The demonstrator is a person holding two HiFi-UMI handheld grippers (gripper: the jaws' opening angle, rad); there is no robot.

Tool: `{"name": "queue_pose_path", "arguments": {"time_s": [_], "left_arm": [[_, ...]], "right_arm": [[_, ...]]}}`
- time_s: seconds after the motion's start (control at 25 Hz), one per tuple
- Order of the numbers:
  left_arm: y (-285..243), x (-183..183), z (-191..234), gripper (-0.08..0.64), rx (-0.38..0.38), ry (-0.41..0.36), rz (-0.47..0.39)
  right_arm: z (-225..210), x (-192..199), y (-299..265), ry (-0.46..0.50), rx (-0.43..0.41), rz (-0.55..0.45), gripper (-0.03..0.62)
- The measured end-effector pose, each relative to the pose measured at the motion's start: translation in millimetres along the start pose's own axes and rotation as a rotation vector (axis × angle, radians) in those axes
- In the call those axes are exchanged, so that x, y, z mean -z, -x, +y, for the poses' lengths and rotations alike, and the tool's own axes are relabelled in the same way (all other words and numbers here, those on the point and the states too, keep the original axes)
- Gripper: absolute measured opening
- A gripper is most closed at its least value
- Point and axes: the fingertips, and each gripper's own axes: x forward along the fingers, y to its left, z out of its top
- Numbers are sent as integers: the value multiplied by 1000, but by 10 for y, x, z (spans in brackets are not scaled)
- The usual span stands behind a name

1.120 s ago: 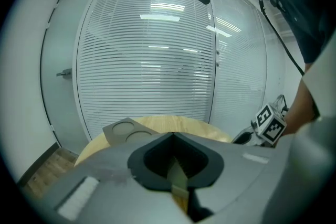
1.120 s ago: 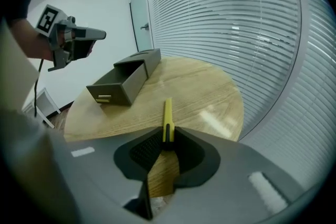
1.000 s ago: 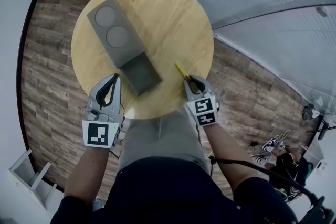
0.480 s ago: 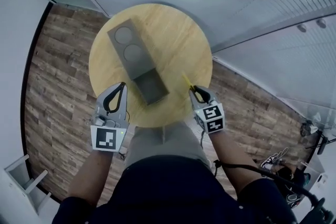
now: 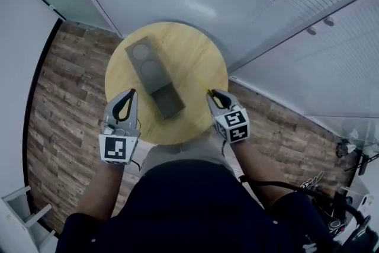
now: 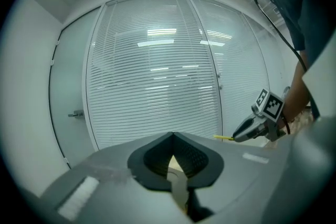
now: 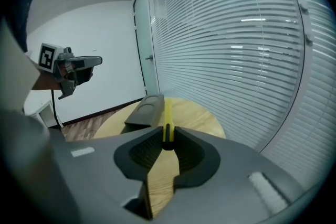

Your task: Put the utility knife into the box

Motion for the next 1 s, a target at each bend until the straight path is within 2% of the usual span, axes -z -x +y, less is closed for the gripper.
{"name": "queue_pose_path", "arguments": {"time_s": [0.2, 0.28, 0.56, 1.0], "left_arm": [[69, -226, 83, 2, -26, 4, -28], [104, -232, 115, 2, -29, -18, -30], [329, -194, 206, 3, -95, -1, -15], [678, -112, 361, 3, -221, 74, -1]], "right_arm": [[-60, -201, 135, 1, 8, -46, 74], [-76, -225, 149, 0, 10, -56, 74], [-15, -320, 134, 19, -13, -67, 74], [411, -390, -208, 86, -142, -59, 74]]}}
